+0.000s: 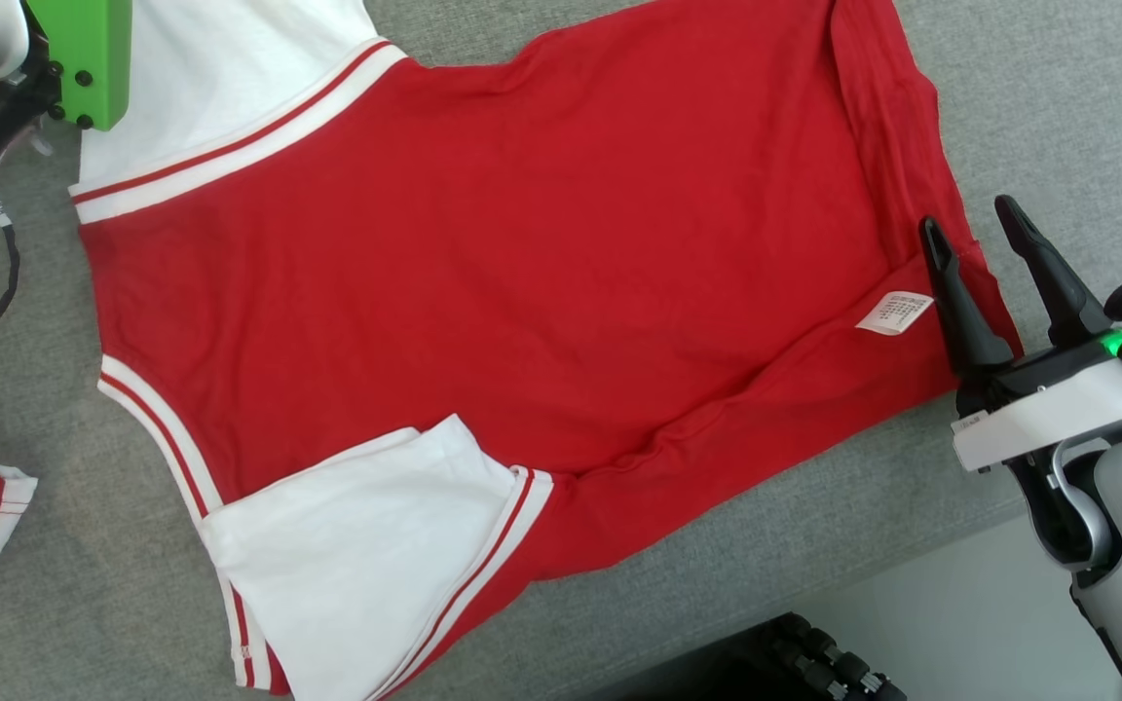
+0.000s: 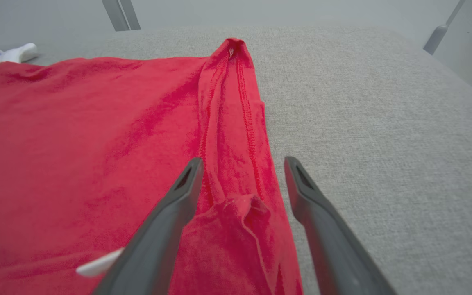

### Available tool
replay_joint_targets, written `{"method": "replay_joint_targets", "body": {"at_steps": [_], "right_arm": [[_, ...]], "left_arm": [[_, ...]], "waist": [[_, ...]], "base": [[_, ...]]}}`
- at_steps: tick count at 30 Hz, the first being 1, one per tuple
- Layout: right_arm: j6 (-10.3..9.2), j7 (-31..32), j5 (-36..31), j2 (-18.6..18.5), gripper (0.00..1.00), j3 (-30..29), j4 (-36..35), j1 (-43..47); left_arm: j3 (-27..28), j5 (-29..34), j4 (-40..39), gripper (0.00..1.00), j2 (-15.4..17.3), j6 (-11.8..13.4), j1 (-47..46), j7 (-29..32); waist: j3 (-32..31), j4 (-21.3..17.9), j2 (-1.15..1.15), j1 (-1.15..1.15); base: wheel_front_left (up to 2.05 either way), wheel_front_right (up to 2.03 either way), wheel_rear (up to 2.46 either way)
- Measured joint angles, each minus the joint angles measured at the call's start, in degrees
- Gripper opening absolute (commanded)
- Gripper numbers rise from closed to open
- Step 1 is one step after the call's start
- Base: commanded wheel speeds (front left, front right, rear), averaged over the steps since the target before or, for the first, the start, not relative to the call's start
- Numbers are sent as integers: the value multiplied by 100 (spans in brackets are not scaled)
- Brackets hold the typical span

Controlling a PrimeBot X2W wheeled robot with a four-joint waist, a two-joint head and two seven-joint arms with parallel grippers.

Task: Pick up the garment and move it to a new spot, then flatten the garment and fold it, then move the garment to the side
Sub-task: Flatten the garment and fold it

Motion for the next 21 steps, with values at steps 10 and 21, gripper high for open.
{"method": "replay_joint_targets", "body": {"at_steps": [10,21], "right_arm": [[-1,372,449,-159,100,354,479,-950],[-1,3198,-237,545,100,-200,2384,-3125]], "left_arm": [[-68,-15,-156,0,-209,-197,27,-255],[-291,104,-924,0,-209,-232,124,-219]], "waist": [[-220,262,0,0],[-503,607,0,0]], "base": [[0,0,0],[0,0,0]]}}
